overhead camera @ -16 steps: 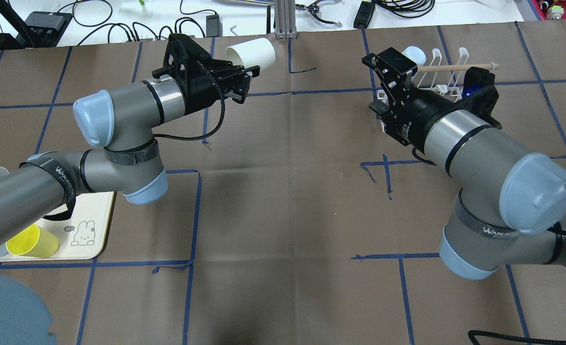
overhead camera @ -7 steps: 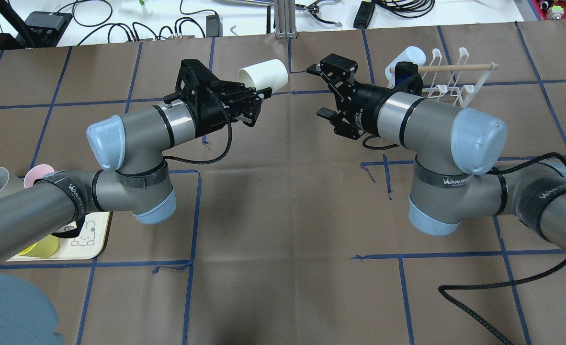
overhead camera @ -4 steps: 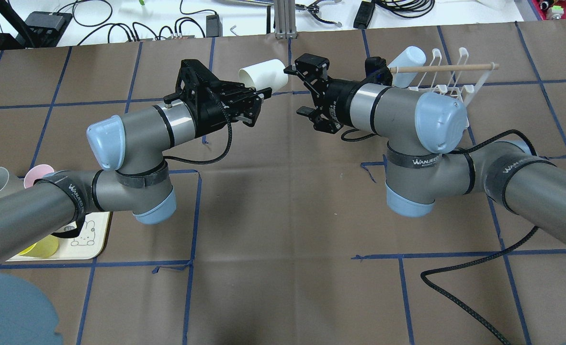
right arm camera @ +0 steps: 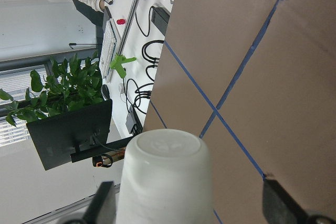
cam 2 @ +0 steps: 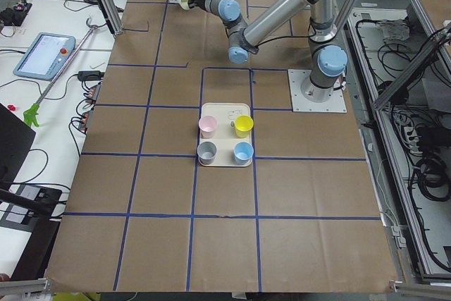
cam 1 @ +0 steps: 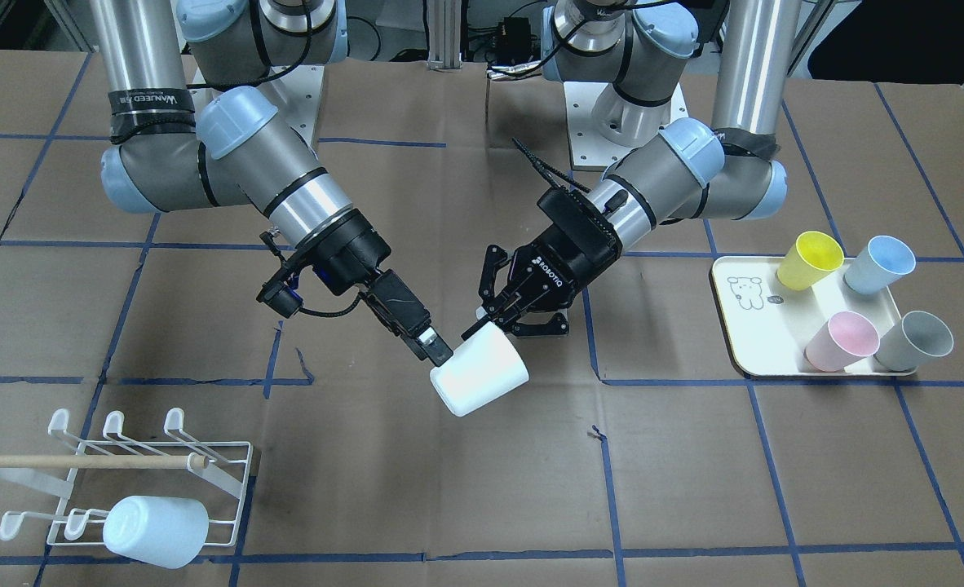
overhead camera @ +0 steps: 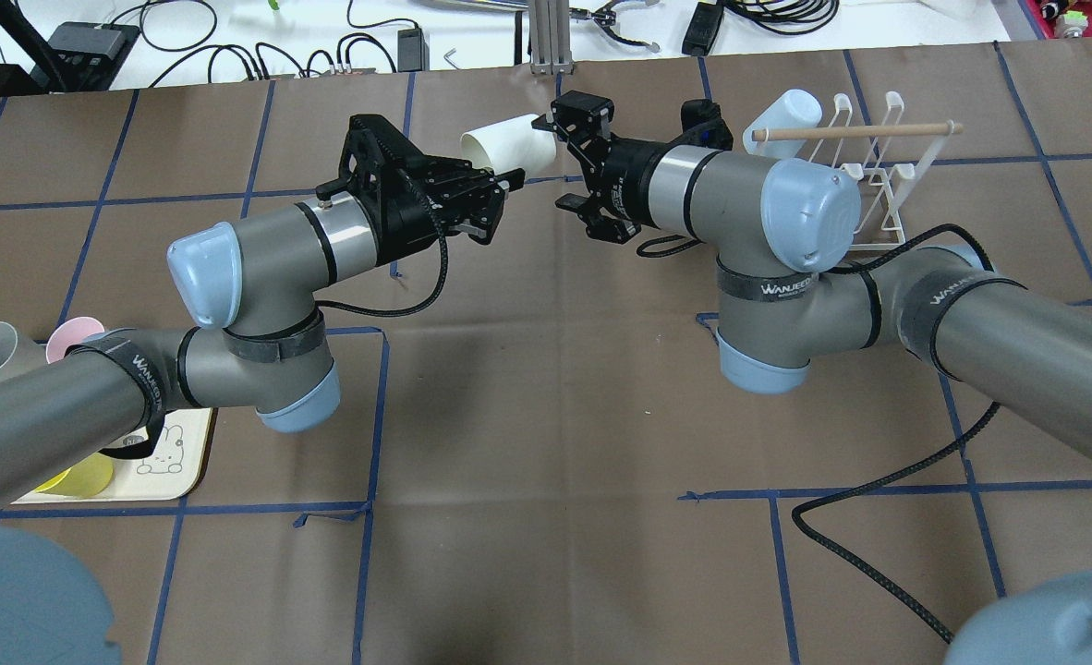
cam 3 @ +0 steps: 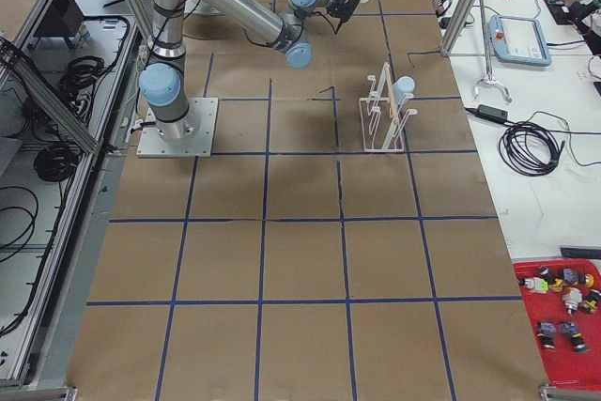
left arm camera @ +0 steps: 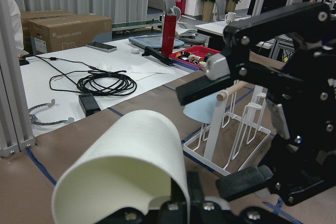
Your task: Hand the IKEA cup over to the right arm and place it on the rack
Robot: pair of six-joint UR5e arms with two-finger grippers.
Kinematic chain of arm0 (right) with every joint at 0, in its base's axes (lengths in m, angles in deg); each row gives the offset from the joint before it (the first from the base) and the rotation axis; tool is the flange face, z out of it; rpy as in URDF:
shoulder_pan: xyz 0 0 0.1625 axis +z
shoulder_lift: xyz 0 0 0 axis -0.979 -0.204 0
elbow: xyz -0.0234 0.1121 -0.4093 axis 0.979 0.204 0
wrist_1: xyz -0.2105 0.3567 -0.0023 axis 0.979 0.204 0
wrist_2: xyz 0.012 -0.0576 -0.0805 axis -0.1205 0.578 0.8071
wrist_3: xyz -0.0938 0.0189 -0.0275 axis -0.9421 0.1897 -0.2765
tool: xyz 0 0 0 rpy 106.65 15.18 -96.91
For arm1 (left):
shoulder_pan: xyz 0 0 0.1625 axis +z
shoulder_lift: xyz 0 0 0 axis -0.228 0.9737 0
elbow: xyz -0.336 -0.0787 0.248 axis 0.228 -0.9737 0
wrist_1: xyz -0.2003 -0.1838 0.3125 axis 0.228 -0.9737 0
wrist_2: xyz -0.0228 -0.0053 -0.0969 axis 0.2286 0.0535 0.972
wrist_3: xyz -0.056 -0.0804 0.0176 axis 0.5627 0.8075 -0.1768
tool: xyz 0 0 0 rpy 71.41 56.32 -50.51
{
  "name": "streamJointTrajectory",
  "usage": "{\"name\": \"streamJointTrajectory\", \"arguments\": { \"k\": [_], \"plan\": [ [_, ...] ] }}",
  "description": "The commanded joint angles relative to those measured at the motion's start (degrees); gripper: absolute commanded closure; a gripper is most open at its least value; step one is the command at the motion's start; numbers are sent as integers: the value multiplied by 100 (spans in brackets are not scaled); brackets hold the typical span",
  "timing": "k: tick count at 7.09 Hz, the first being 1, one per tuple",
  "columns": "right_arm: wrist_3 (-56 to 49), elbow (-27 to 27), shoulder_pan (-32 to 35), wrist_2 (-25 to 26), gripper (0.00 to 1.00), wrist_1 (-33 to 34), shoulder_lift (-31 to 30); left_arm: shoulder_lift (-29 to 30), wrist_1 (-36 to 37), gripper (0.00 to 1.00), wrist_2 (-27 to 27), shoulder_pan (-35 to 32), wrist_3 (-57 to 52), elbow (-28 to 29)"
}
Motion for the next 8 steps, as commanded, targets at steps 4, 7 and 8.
{"name": "streamJointTrajectory", "arguments": {
  "k": [4, 7, 8],
  "plan": [
    [133, 464, 214, 205, 3, -11, 329, 0, 9, 95, -9, 0, -9, 0],
    [143, 482, 320, 215, 3, -47, 400, 9, 88, 94, 0, -9, 9, 0],
    [143, 474, 320, 215, 4, -47, 400, 0, 88, 94, -9, 0, 9, 0]
  ]
}}
